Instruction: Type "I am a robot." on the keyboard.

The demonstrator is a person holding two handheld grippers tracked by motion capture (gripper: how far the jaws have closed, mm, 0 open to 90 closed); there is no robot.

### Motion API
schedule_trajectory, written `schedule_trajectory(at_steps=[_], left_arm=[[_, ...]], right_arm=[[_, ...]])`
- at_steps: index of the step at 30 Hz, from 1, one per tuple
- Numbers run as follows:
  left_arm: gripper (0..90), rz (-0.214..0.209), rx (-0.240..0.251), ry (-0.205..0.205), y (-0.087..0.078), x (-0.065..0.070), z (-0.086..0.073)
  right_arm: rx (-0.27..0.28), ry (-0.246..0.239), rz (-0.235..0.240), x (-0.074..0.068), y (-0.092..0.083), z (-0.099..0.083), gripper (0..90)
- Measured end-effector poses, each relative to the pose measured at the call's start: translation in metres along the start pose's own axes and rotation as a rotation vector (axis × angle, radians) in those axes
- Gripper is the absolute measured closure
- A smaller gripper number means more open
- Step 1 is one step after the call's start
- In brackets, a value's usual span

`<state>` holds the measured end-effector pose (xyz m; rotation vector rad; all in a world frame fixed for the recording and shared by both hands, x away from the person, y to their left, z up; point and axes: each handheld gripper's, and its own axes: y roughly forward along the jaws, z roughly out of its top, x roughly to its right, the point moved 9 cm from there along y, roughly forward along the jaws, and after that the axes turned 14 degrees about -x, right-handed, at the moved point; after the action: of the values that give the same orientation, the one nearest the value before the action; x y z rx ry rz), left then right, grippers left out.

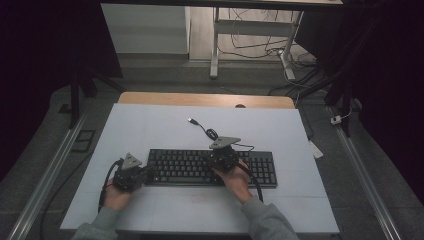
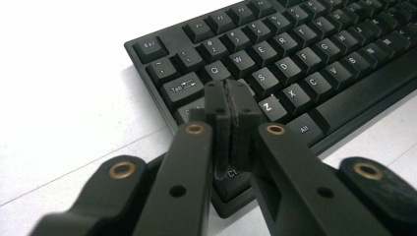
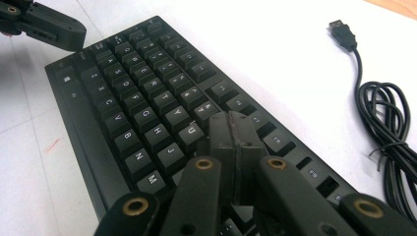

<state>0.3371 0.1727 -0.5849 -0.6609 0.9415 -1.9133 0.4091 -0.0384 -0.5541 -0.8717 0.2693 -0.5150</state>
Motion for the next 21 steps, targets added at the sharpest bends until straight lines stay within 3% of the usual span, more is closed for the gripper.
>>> schedule_trajectory(at_steps=[4, 6, 12, 21], left_arm=[[83.4, -0.007, 0.015, 0.0, -0.002, 0.001, 0.001], [76.4, -0.017, 0.027, 0.0, -0.004, 0.002, 0.002], [61.2, -0.037, 0.059, -0.005, -0.008, 0.004, 0.005], [41.4, -0.018, 0.06, -0.019, -0.01, 0.003, 0.005]], right_arm=[[-0.002, -0.001, 0.005, 0.002, -0.002, -0.003, 89.3], [-0.01, -0.004, 0.014, 0.001, -0.002, -0.005, 81.1], [-0.01, -0.001, 0.036, 0.001, -0.006, -0.008, 71.4], [0.009, 0.003, 0.034, 0.006, -0.02, -0.018, 56.3]])
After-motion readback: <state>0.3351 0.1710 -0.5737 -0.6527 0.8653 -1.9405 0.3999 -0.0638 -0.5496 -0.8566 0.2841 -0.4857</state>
